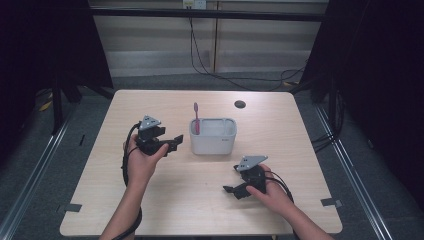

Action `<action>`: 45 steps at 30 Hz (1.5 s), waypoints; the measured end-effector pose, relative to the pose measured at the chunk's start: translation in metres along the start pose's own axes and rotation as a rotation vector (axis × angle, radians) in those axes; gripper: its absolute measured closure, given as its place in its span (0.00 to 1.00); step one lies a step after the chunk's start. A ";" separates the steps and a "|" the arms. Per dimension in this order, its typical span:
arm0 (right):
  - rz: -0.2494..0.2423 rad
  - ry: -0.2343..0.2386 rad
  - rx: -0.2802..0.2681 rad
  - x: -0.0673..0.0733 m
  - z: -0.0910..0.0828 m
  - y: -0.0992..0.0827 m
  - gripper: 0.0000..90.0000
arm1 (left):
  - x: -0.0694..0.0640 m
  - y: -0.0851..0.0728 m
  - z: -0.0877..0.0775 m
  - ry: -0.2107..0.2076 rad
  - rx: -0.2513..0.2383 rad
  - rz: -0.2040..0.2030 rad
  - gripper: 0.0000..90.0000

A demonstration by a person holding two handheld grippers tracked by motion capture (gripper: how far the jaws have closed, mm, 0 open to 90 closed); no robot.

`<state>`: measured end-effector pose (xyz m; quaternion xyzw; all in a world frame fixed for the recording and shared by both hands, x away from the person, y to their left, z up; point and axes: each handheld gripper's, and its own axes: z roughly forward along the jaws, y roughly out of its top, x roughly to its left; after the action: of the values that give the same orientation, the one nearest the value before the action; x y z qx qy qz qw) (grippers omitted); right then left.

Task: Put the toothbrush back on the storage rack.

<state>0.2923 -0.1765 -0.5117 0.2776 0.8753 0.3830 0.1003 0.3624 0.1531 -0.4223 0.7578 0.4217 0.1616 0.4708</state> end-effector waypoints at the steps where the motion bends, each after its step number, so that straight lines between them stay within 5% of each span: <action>1: -0.001 0.000 -0.001 0.000 0.000 0.000 0.15 | 0.001 -0.001 -0.001 0.001 0.004 0.003 0.26; 45: -0.001 -0.001 -0.001 0.000 0.000 0.000 0.15 | 0.026 -0.050 -0.021 -0.017 0.074 0.022 0.23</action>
<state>0.2924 -0.1765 -0.5117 0.2774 0.8753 0.3831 0.1008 0.3397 0.1956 -0.4579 0.7807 0.4150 0.1445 0.4443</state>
